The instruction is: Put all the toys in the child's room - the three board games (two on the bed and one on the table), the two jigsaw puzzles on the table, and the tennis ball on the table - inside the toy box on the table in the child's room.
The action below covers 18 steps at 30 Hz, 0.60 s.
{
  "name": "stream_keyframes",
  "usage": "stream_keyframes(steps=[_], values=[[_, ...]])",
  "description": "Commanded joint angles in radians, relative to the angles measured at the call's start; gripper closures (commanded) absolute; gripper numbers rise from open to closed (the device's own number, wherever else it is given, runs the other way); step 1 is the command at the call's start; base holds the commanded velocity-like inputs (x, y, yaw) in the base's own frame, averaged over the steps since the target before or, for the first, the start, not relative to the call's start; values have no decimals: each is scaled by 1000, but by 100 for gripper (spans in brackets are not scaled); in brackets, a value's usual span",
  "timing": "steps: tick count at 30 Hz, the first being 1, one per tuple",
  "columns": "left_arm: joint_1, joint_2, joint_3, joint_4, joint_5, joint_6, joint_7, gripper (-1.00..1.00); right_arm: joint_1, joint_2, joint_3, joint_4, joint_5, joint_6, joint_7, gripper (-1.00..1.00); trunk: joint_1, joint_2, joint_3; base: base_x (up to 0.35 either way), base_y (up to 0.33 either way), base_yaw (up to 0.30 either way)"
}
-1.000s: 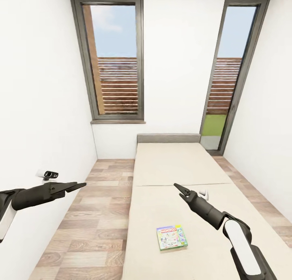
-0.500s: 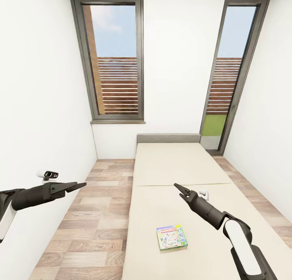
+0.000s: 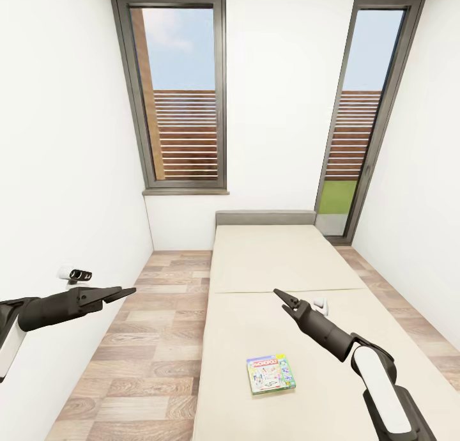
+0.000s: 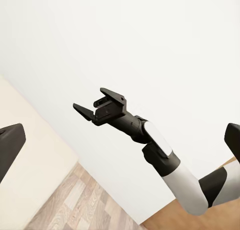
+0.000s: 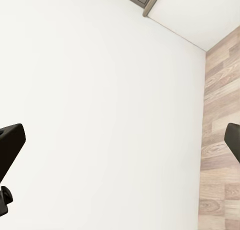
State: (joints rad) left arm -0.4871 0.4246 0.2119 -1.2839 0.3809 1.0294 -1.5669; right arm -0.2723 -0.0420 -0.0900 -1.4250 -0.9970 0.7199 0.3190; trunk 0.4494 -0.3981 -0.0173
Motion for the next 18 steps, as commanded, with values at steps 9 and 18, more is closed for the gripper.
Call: stream_keyframes(steps=[9, 18], values=[[-1, 0, 0, 0, -1, 11, -4, -100, -1, 3, 2, 0, 1, 6, -3, -100, 1, -2, -2, 0, 0, 0], [-1, 0, 0, 0, -2, 11, -4, -100, -1, 3, 4, 0, 1, 6, -5, -100, 1, -2, -2, 79, 0, 0]])
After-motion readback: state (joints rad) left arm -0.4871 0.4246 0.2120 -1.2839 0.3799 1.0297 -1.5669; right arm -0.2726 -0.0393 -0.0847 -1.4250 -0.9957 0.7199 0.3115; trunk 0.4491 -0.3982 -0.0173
